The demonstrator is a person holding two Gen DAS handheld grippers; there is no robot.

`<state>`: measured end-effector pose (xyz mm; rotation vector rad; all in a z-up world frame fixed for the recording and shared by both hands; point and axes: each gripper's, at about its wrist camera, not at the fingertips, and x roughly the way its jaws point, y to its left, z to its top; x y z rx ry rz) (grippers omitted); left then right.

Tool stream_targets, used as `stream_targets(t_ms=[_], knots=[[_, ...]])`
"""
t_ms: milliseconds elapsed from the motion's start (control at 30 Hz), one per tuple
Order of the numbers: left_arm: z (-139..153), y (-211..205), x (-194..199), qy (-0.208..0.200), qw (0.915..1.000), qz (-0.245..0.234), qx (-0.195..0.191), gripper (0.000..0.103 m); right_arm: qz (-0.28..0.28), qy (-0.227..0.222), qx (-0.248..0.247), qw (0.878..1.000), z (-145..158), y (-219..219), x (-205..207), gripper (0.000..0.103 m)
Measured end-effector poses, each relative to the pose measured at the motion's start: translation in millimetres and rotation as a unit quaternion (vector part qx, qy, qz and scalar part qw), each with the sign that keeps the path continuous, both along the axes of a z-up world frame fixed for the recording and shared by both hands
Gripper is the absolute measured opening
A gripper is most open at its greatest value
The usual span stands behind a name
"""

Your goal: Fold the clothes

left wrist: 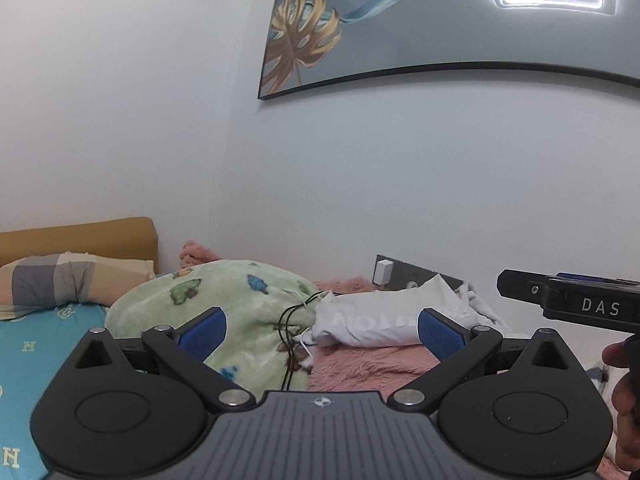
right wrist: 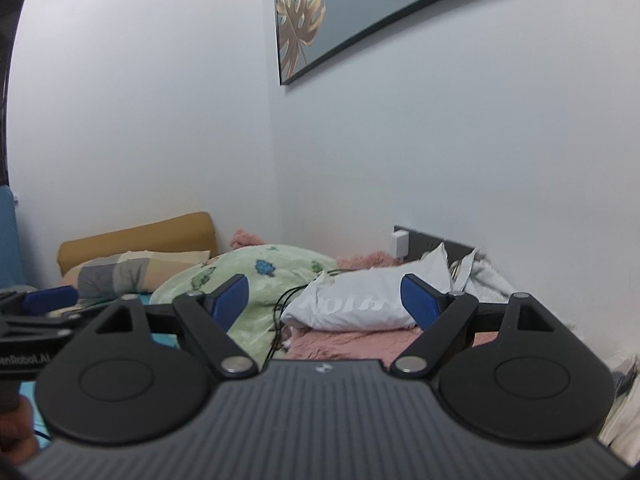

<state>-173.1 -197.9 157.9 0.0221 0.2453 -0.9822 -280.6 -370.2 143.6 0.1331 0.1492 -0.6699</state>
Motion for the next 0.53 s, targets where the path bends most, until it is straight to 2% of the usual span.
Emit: stream_targets(t_ms=[300, 533], knots=[[-16, 5, 8, -0.005, 0.9998, 0.018, 0.005, 0.103, 0.000, 0.030, 0.000, 1.000, -27, 4, 16, 0.085], [-19, 6, 13, 0.006, 0.9998, 0.015, 0.006, 0.103, -0.010, 0.037, -0.004, 0.999, -29, 3, 19, 0.085]])
